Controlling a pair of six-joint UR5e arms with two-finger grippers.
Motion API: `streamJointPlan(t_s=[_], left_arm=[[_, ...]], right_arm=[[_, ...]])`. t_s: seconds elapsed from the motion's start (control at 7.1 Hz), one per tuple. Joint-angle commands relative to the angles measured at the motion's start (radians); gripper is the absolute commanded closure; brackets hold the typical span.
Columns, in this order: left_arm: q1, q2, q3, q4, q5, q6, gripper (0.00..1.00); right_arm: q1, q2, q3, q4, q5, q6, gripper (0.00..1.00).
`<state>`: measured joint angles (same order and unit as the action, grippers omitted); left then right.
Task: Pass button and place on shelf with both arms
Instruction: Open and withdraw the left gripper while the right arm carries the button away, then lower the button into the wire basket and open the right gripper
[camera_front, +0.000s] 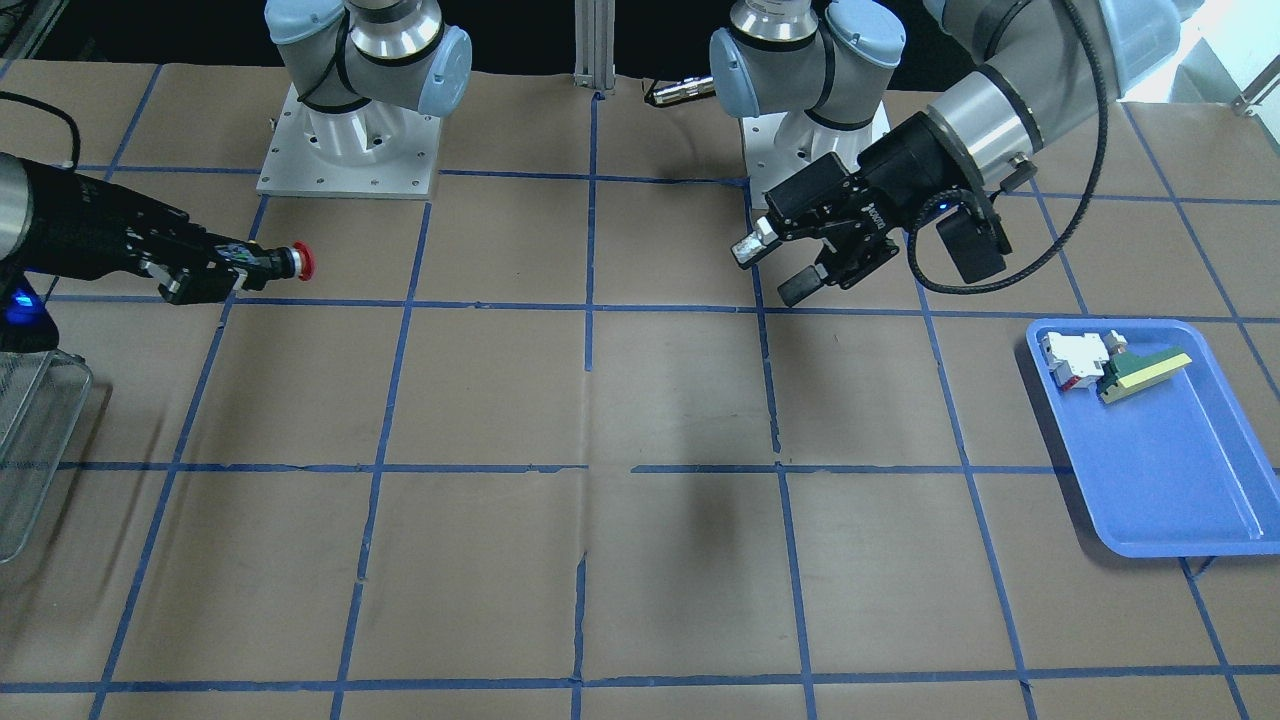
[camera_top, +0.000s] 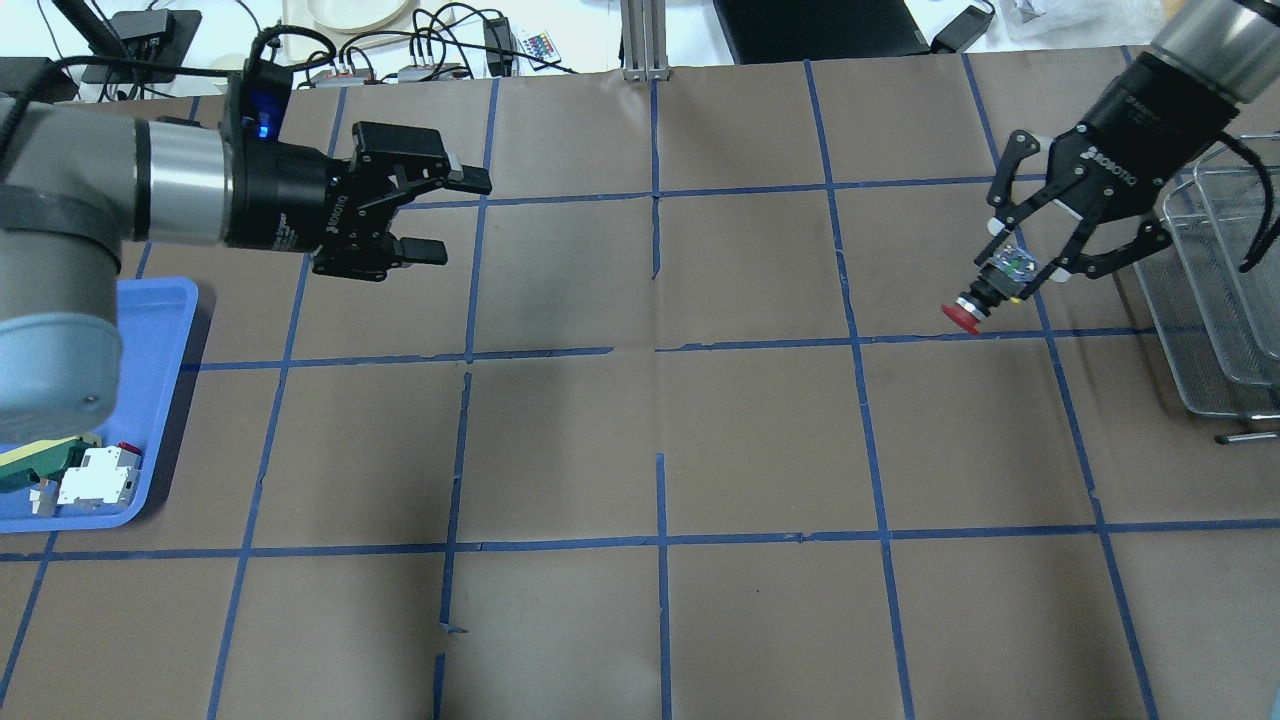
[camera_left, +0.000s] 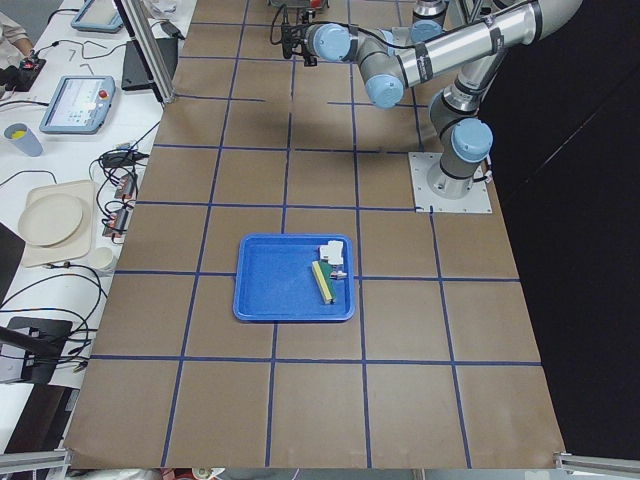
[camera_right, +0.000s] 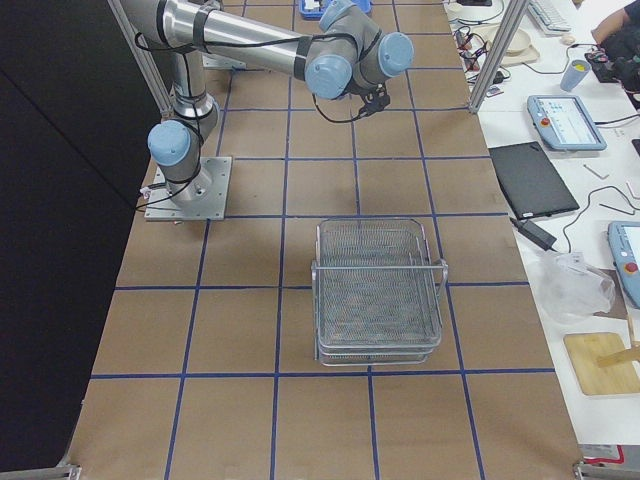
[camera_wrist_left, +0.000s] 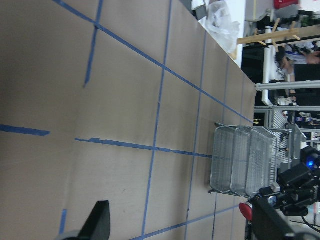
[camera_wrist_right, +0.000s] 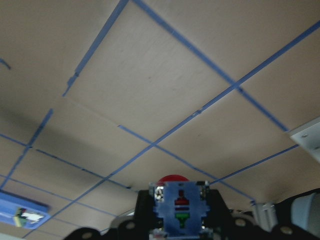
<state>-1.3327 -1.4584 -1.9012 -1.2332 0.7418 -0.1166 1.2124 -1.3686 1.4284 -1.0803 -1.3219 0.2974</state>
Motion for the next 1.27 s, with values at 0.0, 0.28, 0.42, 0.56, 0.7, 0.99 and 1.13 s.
streamJointPlan(t_s=[0.0, 0.28, 0.42, 0.56, 0.7, 0.99, 1.13], left_arm=[[-0.009, -0.028, 0.202, -0.211, 0.237, 0.009, 0.01], [-0.092, -0.04, 0.255, -0.247, 0.537, 0.04, 0.01], [-0.153, -0.04, 0.267, -0.255, 0.689, 0.04, 0.01], [-0.196, -0.045, 0.308, -0.32, 0.805, 0.04, 0.01], [-0.203, -0.063, 0.376, -0.418, 0.841, 0.048, 0.01], [-0.206, -0.176, 0.499, -0.459, 0.844, 0.063, 0.01], [-0.215, -0.165, 0.493, -0.471, 0.841, 0.084, 0.01]], right_arm=[[-0.097, 0.048, -0.08, 0.016, -0.189, -0.174, 0.89], [-0.166, 0.103, -0.158, 0.002, -0.342, -0.35, 0.89], [-0.168, 0.152, -0.222, -0.019, -0.399, -0.429, 0.89], [-0.175, 0.213, -0.285, -0.044, -0.443, -0.496, 0.88], [-0.201, 0.245, -0.321, -0.046, -0.447, -0.524, 0.88], [-0.224, 0.281, -0.326, -0.102, -0.483, -0.631, 0.86], [-0.229, 0.307, -0.324, -0.139, -0.488, -0.638, 0.84]])
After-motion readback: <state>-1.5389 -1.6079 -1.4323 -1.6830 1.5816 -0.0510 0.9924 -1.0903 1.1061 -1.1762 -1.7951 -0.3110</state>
